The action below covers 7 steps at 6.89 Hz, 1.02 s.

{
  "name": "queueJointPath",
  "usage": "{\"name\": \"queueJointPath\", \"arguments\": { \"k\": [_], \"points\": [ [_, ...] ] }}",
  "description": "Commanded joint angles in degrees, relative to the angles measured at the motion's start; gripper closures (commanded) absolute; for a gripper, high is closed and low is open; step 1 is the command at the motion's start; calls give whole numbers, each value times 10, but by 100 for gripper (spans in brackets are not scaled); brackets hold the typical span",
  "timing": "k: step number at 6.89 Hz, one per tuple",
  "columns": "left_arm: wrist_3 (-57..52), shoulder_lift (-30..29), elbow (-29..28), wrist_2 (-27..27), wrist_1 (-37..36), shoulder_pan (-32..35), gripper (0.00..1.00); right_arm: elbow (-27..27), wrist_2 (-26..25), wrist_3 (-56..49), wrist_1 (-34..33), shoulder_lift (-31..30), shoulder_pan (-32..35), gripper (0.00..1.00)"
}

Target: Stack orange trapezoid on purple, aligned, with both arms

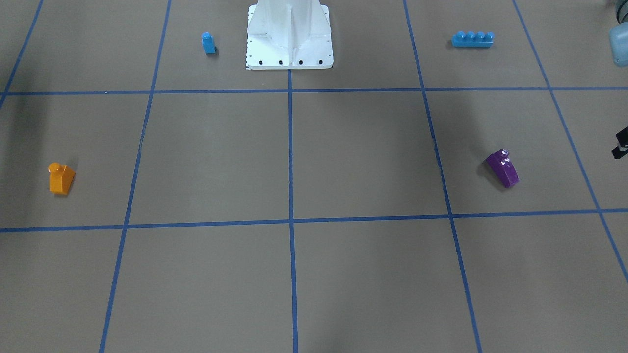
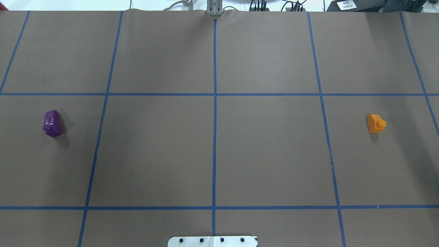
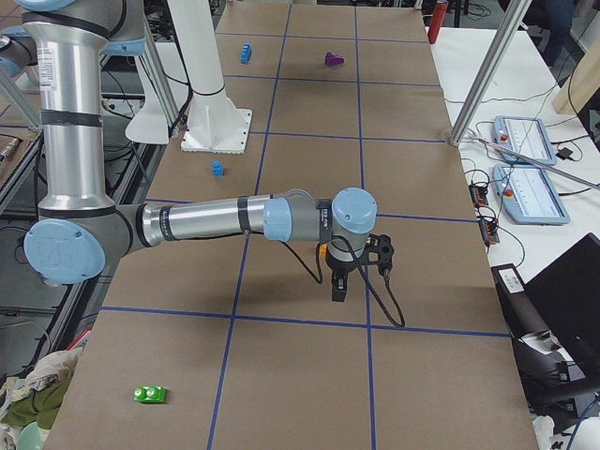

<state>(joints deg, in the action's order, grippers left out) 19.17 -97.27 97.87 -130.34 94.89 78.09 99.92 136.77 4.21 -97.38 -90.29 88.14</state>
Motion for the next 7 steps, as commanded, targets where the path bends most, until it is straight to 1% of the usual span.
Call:
{"name": "queueJointPath", "arguments": {
  "k": [1,2,3,4,5,6,7],
  "points": [
    [223,4,-6,6,90,-80,0,-11,2,19,-1,9,-1,0],
    [307,14,-3,29,122,-114,0,-17,1,19,1,9,-2,0],
    [380,33,-5,71,169,-164,0,-18,1,20,20,6,-2,0],
    [430,38,-6,124,192,-209,0,-18,1,21,33,2,-2,0],
    [449,39,-8,139,192,-233,0,-18,2,23,36,4,-2,0],
    [450,40,-18,142,192,-247,0,-16,2,23,36,4,-2,0],
    [449,39,-39,142,192,-265,0,-16,2,24,36,4,-2,0]
  ]
}}
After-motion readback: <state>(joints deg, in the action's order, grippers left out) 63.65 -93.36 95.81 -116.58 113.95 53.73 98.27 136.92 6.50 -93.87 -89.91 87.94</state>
